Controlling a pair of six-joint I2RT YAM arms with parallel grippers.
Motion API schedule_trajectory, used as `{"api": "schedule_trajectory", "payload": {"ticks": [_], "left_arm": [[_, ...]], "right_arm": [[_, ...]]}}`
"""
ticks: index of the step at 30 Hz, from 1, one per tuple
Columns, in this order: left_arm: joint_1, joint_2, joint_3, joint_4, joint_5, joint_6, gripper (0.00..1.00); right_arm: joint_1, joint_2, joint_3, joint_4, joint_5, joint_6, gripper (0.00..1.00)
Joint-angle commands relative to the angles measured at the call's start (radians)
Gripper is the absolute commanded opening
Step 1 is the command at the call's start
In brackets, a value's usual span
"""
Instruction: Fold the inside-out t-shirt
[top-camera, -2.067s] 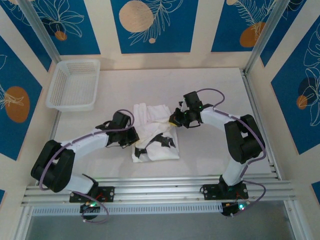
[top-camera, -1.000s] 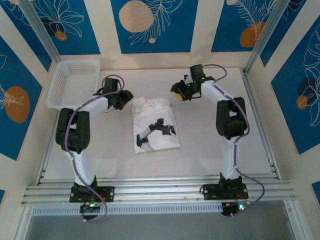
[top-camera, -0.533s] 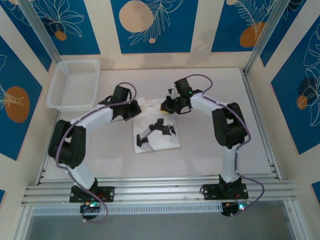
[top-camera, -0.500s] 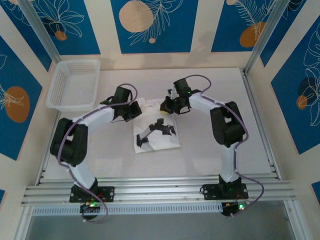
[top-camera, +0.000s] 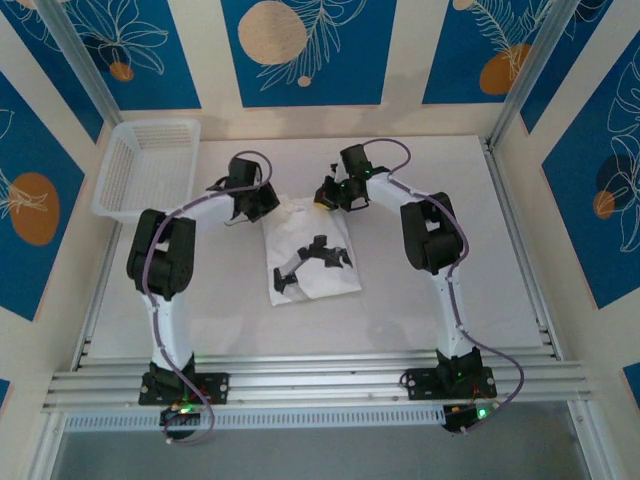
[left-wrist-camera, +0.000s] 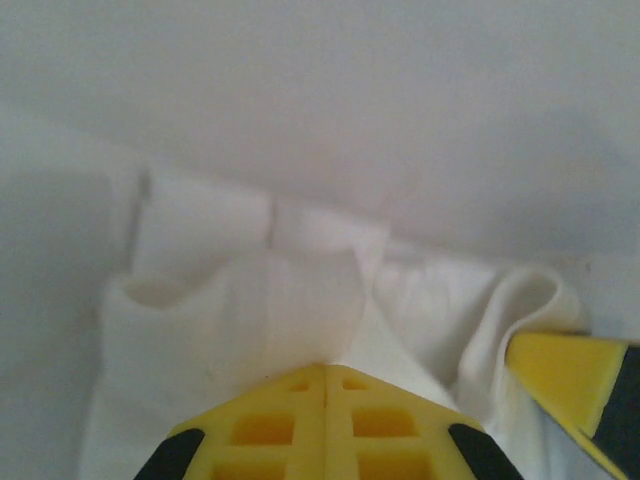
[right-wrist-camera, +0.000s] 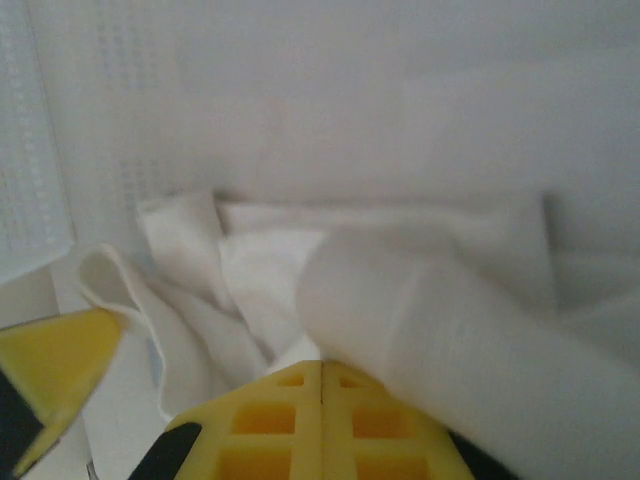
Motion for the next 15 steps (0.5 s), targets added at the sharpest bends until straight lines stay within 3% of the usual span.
{"api": "schedule_trajectory", "payload": {"ticks": [1,5,9,15], "left_arm": [[0.026,0.086,0.046,0.034,-0.028,-0.003,0.08],[0.045,0.115,0.046,0.095,0.010,0.006,0.21],[0.061,0.008,0.021,0.106,0.018,0.058,0.42],[0.069,-0.245,-0.095,-0.003,-0.056,0.156,0.60]], "right_arm": [[-0.016,0.066,0.063,-0.062,-0.038,0.010,0.00],[-0.030,0.072,0.155,-0.141,-0.072,-0.021,0.13],[-0.057,-0.020,0.183,-0.198,-0.103,-0.063,0.27],[-0.147,-0.240,-0.099,-0.057,-0.074,-0.091,0.47]]}}
